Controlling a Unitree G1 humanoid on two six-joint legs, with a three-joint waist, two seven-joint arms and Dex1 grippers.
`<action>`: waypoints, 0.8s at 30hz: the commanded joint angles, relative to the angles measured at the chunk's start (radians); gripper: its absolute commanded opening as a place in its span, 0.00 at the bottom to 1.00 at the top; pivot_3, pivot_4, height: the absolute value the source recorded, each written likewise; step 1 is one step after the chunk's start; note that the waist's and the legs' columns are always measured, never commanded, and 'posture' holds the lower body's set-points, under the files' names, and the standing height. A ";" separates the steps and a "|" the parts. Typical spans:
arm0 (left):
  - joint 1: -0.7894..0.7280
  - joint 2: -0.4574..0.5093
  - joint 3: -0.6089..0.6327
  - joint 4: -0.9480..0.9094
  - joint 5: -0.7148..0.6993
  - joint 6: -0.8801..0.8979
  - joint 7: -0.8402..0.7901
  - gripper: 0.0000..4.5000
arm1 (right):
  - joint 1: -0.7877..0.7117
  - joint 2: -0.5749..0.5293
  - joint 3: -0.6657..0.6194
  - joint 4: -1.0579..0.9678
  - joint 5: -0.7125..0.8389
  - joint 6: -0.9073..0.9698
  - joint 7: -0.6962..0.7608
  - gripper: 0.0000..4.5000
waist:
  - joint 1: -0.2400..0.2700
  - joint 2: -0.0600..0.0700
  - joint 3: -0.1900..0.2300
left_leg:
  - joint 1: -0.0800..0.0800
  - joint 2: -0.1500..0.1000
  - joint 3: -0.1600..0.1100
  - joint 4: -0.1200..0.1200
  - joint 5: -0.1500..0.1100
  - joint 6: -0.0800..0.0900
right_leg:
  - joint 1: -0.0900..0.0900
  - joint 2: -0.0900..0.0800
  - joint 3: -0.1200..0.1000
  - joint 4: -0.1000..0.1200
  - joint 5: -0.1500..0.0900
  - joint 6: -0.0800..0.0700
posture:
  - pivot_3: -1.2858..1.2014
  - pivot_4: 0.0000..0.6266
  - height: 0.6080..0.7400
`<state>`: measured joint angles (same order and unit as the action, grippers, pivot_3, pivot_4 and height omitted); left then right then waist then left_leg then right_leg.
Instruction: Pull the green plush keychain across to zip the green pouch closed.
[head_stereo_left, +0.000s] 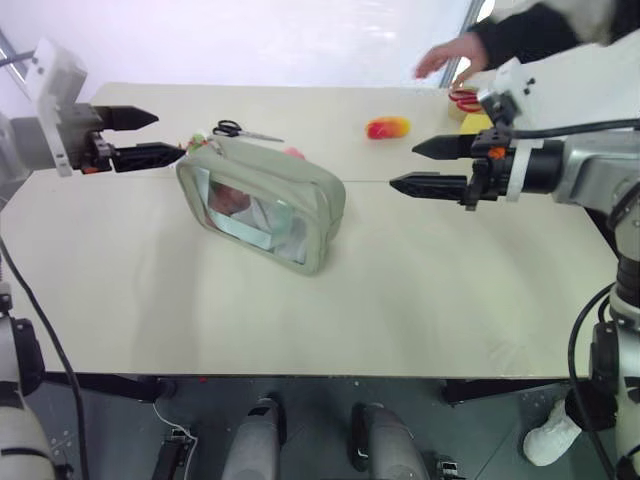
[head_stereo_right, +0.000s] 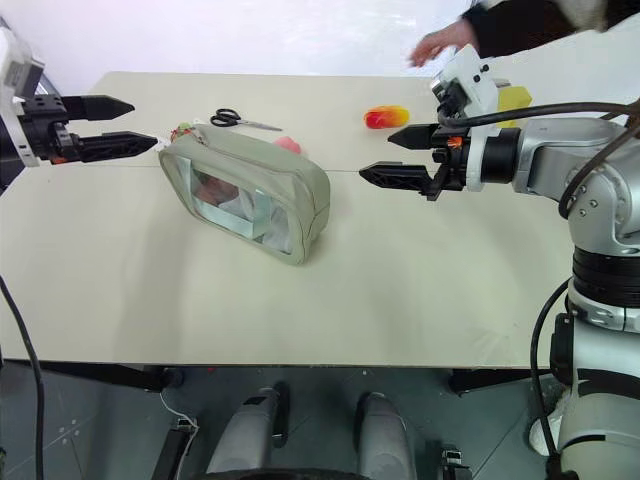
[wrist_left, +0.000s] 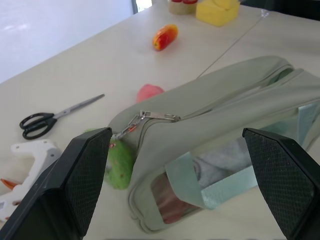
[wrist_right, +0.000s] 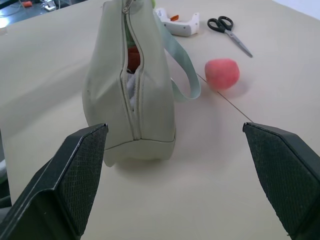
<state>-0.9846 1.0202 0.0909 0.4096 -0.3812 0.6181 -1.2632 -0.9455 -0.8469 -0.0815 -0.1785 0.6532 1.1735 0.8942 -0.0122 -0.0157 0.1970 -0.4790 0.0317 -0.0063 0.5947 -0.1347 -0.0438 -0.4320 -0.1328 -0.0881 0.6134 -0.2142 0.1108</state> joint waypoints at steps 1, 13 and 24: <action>-0.029 0.009 0.020 0.011 0.006 -0.020 0.008 0.99 | -0.019 -0.014 -0.024 -0.028 0.013 -0.011 -0.011 1.00 | 0.000 0.000 0.000 | 0.000 0.000 0.000 0.000 0.000 0.000 | 0.000 0.000 0.000 0.000 0.000 0.000 | 0.52 0.24 1.00; -0.022 0.019 0.024 0.001 0.003 -0.002 0.005 0.99 | -0.053 0.002 -0.006 -0.030 0.023 -0.012 -0.020 1.00 | 0.000 0.000 0.000 | 0.000 0.000 0.000 0.001 0.000 0.000 | 0.000 0.000 0.001 0.001 0.000 0.000 | 0.52 0.24 1.00; -0.013 0.028 0.035 -0.015 -0.007 0.007 0.005 0.99 | -0.058 0.017 0.010 -0.015 0.014 -0.033 -0.028 1.00 | 0.001 0.000 0.000 | 0.000 0.000 0.000 0.002 0.000 0.000 | 0.000 0.000 0.001 0.002 0.000 0.000 | 0.52 0.24 1.00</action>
<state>-0.9922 1.0212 0.0940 0.4280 -0.3818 0.6300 -1.2580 -0.9735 -0.8254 -0.0534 -0.1778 0.6603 1.1599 0.8689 -0.0114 -0.0157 0.1970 -0.4787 0.0317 -0.0059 0.5971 -0.1344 -0.0434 -0.4319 -0.1326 -0.0872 0.6159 -0.2138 0.1113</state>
